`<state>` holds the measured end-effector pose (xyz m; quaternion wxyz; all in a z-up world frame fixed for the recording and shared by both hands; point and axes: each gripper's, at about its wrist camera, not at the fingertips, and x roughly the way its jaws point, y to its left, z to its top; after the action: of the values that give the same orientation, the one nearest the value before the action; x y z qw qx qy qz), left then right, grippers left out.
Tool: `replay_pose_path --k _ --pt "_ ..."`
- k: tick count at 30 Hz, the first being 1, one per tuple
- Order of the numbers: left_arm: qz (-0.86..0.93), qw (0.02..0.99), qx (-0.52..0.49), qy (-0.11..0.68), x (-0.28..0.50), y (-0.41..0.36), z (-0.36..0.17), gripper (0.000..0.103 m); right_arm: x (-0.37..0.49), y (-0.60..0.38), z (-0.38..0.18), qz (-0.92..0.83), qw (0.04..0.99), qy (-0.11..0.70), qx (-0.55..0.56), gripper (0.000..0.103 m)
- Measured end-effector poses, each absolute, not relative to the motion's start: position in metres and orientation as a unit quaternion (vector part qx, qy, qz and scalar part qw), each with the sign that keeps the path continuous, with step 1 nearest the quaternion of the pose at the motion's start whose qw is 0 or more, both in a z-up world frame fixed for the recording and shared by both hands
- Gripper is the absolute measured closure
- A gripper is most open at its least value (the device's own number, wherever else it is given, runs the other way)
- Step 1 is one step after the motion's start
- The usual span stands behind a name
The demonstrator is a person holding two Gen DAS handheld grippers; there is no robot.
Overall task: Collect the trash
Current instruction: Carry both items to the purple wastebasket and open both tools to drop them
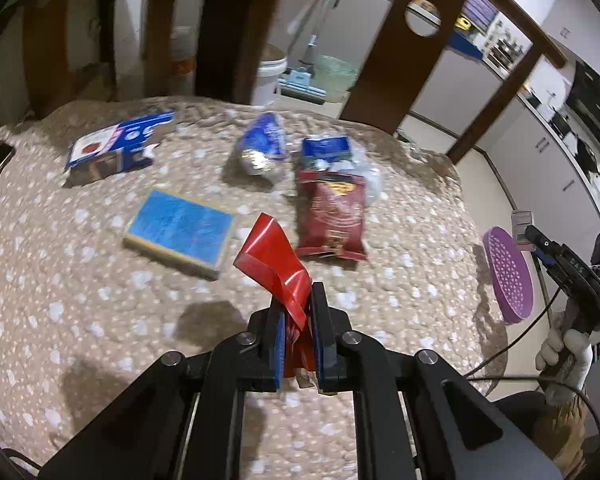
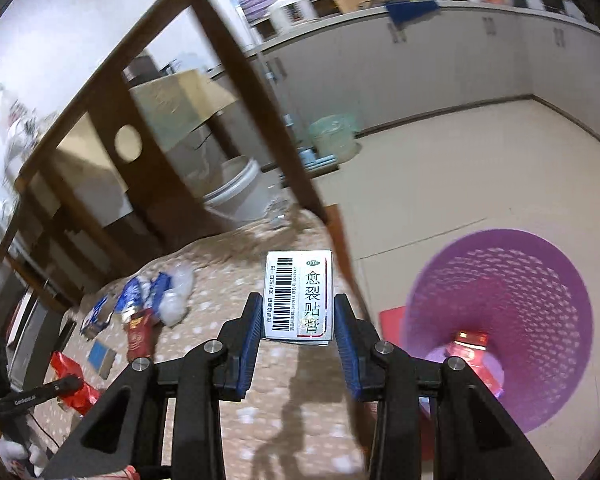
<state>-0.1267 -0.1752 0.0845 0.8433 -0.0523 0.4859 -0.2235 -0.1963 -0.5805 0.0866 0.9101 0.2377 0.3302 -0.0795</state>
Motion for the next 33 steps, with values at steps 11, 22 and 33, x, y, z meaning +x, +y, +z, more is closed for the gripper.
replay_pose_path --k 11,22,33 --pt "-0.253 0.835 -0.021 0.488 -0.129 -0.218 0.084 0.092 -0.231 -0.631 0.073 -0.133 0.898 0.327 0.261 0.065" --pt "-0.293 0.826 -0.001 0.482 -0.13 -0.263 0.095 0.092 -0.249 -0.651 0.074 -0.152 0.895 0.313 0.278 0.065" --pt "-0.401 0.8 0.045 0.444 -0.141 -0.386 0.132 0.092 -0.264 -0.682 0.068 -0.196 0.878 0.299 0.319 0.065"
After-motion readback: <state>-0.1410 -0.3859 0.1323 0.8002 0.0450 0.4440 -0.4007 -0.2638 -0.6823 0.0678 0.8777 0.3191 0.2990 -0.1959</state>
